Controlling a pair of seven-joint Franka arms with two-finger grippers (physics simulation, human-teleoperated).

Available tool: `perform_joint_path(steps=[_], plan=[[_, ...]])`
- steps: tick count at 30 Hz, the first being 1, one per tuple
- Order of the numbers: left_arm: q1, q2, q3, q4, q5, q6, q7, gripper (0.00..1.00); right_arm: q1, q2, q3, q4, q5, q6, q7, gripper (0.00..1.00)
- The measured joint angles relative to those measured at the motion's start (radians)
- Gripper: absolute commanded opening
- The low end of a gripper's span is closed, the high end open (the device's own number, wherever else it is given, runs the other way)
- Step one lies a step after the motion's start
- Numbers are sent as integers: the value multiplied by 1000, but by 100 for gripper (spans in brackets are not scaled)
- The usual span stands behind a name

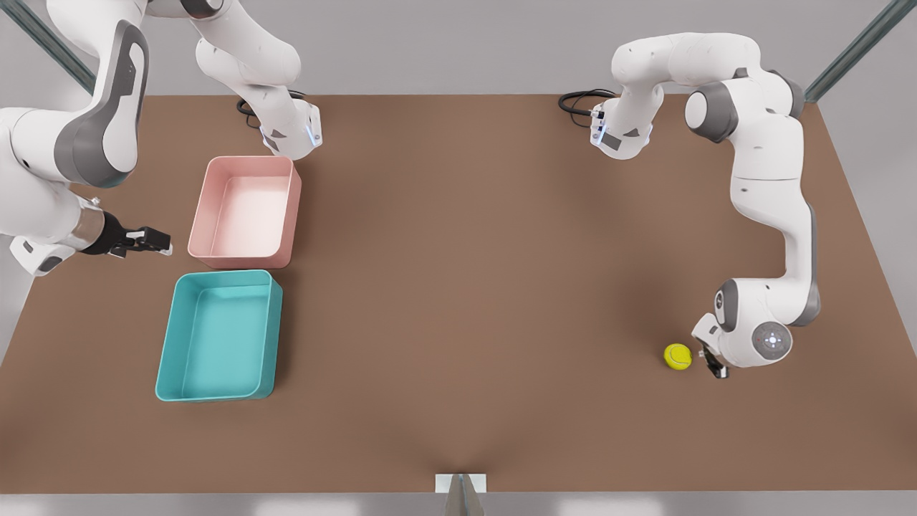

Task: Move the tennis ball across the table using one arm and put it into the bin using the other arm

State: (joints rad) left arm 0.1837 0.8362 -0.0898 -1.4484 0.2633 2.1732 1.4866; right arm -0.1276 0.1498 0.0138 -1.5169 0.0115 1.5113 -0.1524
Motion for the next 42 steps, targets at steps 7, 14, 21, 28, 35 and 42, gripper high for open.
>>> perform_joint_path(steps=[7, 14, 21, 28, 35, 42], plan=[[-9, 6, 16, -21, 4, 27, 80, 21, -1, 1, 0, -2, 1, -2, -1, 100], [-110, -15, 17, -58, 2, 31, 84, 21, -2, 3, 0, -3, 2, -3, -1, 100], [-392, -83, -16, -68, -148, 5, -129, 21, -3, 5, 0, -4, 6, -5, -2, 100], [-296, -105, -16, 235, -161, -259, -355, 21, -1, 15, 1, 3, 11, -5, -2, 100], [-285, -428, 9, 242, -209, -577, -734, 100, 11, 43, 7, 28, 11, 4, -3, 100], [-287, -550, 18, 228, -258, -741, -1115, 100, 128, 164, 6, 45, -1, 103, -3, 100]])
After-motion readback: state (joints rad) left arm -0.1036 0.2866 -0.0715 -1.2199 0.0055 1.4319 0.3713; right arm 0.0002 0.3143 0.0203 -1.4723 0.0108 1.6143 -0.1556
